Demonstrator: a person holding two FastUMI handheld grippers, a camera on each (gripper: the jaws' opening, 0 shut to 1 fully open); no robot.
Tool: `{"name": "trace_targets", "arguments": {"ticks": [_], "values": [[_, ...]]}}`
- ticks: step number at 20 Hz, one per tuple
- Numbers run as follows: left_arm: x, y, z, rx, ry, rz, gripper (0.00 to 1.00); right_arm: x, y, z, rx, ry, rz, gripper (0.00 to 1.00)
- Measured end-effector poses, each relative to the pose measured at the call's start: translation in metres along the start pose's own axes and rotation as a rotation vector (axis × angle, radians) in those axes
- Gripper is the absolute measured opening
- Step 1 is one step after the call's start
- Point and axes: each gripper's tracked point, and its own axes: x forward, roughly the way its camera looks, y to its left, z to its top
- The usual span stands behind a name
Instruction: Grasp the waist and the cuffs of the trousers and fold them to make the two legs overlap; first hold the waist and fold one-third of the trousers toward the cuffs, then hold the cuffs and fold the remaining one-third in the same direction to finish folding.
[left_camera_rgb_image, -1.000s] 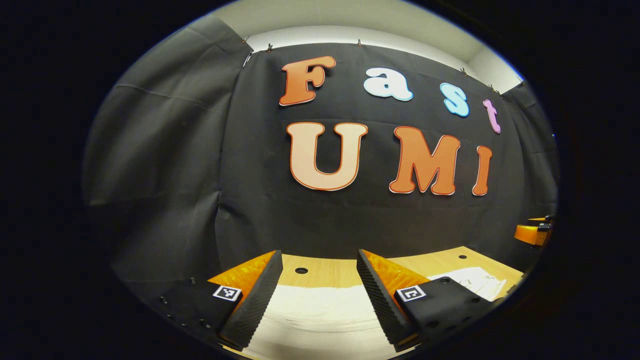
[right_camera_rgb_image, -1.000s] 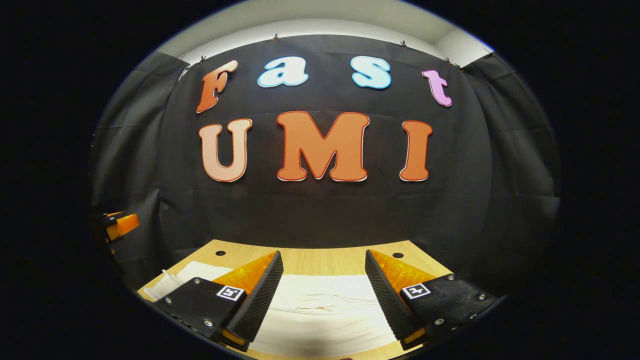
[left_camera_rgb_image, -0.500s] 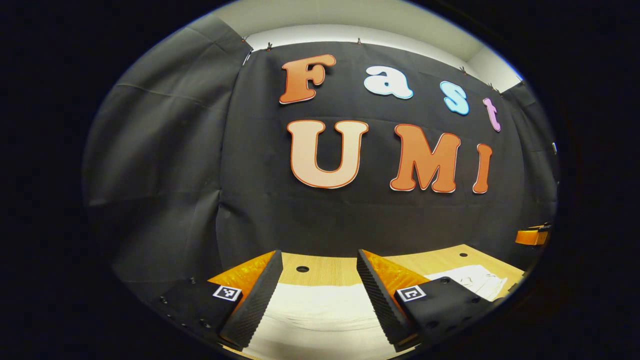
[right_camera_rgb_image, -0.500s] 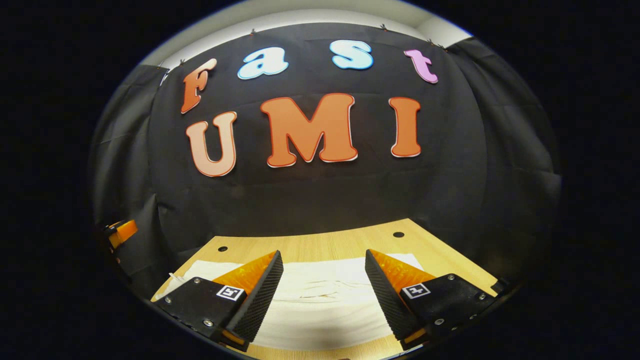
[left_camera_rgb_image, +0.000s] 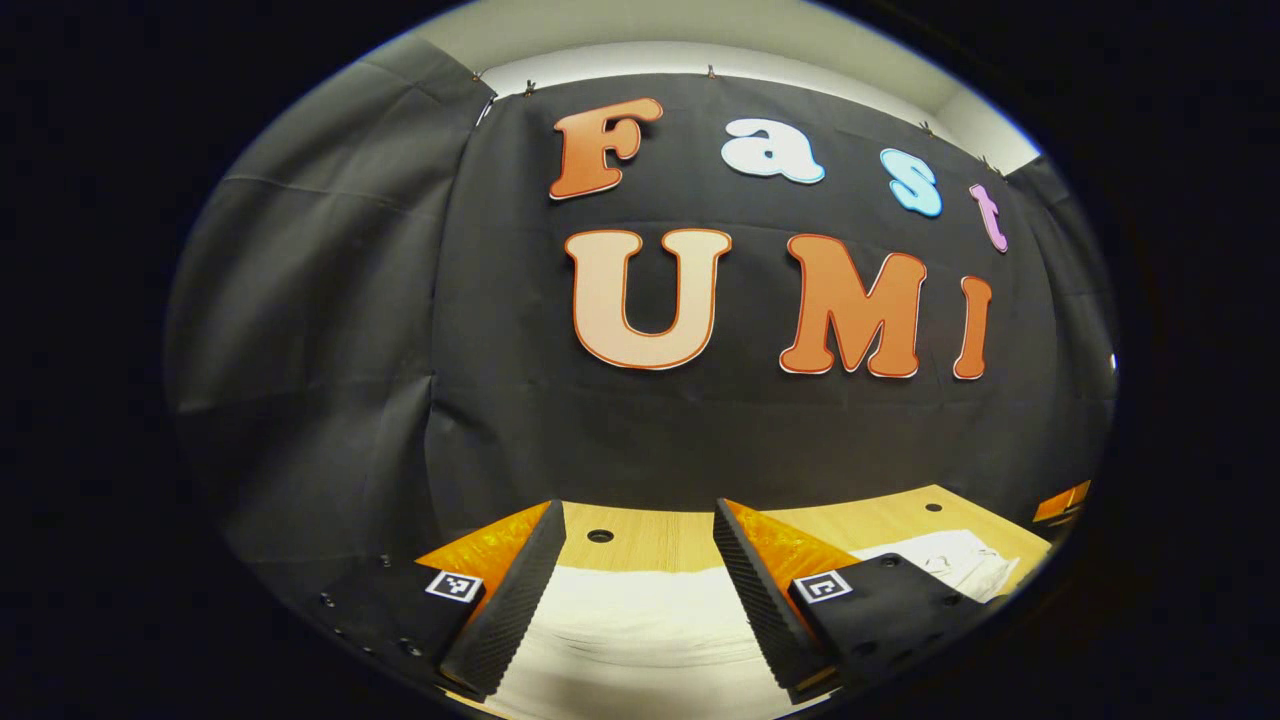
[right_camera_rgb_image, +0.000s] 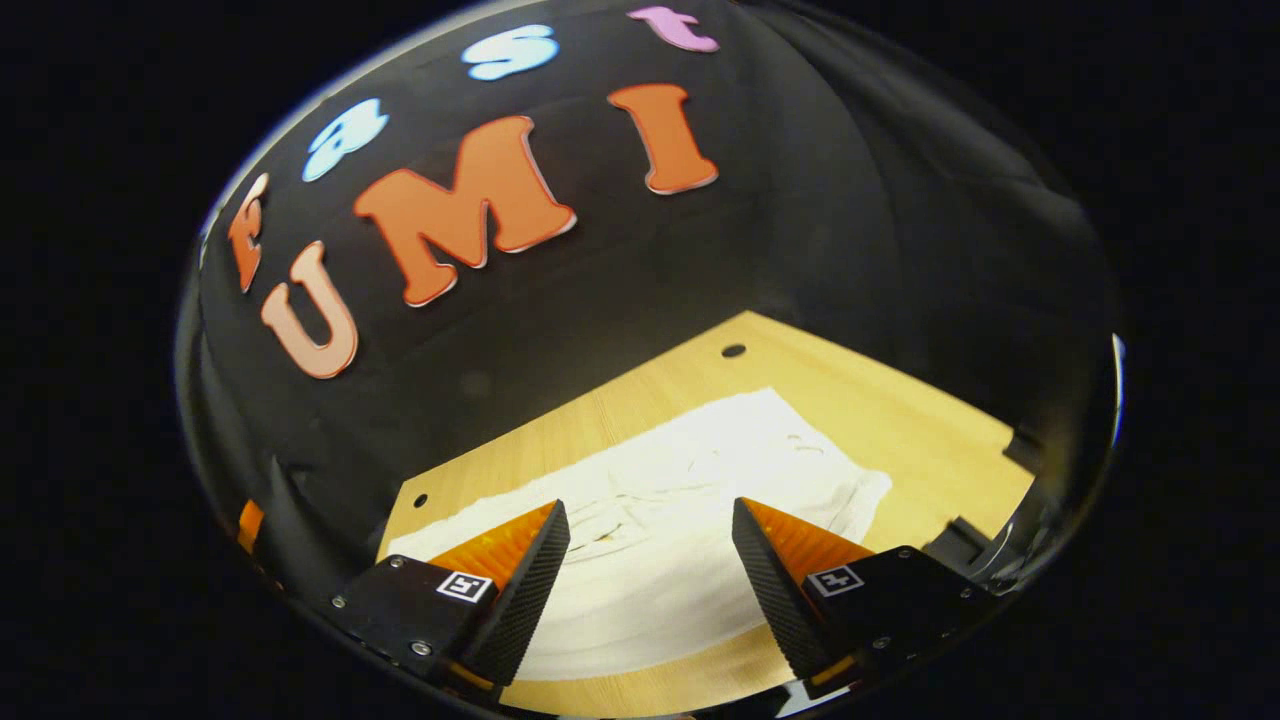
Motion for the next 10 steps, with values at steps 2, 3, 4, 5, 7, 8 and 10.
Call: {"name": "trace_targets", "arguments": {"ticks": [2, 3, 4, 5, 7, 8, 10], "values": [[0.001, -0.011, -0.002, -0.003, 0.007, -0.008, 0.97, 0.011, -0.024, -0.015, 0.117, 0.071, -0.021, 0.98], [0.004, -0.017, -0.005, -0.001, 0.013, -0.01, 0.97, 0.015, -0.036, -0.022, 0.161, 0.101, -0.036, 0.98], [0.005, -0.021, -0.007, 0.003, 0.018, -0.007, 0.97, 0.019, -0.046, -0.029, 0.197, 0.13, -0.053, 0.98], [0.007, -0.023, -0.009, 0.004, 0.023, -0.003, 0.97, 0.023, -0.055, -0.035, 0.228, 0.15, -0.065, 0.98], [0.011, -0.028, -0.013, -0.003, 0.036, 0.001, 0.97, 0.029, -0.068, -0.048, 0.274, 0.197, -0.083, 0.98], [0.014, -0.03, -0.014, -0.007, 0.044, 0.005, 0.97, 0.032, -0.075, -0.053, 0.295, 0.217, -0.091, 0.98], [0.018, -0.034, -0.018, -0.009, 0.055, 0.017, 0.97, 0.038, -0.087, -0.059, 0.347, 0.245, -0.11, 0.98]]}}
